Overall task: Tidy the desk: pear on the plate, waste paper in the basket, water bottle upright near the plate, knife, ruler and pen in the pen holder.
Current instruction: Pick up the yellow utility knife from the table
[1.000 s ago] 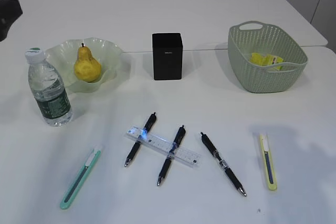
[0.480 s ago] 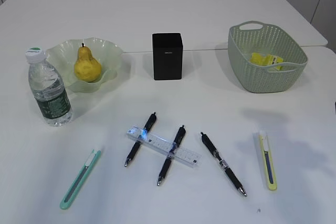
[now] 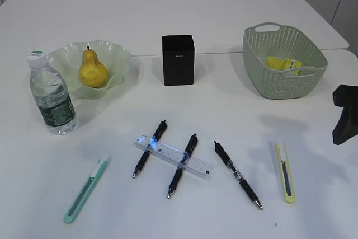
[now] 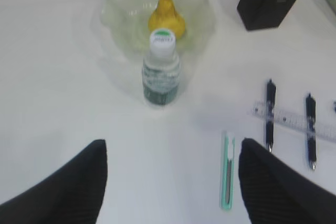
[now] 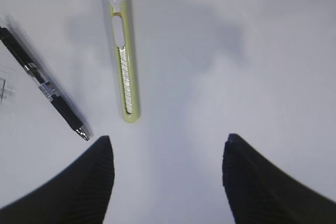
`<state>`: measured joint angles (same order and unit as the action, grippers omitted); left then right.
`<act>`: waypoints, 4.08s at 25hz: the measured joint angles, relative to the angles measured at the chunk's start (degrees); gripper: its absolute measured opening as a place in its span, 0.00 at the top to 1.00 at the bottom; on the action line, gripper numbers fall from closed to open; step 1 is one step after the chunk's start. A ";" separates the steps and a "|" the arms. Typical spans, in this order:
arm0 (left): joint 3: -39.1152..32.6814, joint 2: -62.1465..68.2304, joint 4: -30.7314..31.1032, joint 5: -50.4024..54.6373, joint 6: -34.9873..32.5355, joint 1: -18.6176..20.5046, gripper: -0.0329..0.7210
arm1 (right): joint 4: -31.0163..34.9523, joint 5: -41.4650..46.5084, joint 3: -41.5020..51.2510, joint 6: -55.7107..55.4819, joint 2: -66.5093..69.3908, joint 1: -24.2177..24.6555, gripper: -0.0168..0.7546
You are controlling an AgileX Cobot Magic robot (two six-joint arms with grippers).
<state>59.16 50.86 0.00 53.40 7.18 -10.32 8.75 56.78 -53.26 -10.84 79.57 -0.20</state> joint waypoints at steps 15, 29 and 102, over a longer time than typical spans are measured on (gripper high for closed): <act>1.96 0.00 1.73 18.27 0.76 0.00 0.25 | 5.64 -6.68 -1.41 -0.12 13.15 -0.09 0.32; 1.96 0.00 1.73 18.52 0.88 0.00 0.27 | -1.49 -0.23 -17.35 -2.01 24.91 -8.02 0.32; 1.96 0.00 4.28 18.52 0.88 0.00 0.29 | -5.17 -2.97 -17.90 -3.61 37.23 -10.28 0.32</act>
<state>61.12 50.86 4.28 71.93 8.06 -10.32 3.58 53.81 -71.16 -14.45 116.80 -10.48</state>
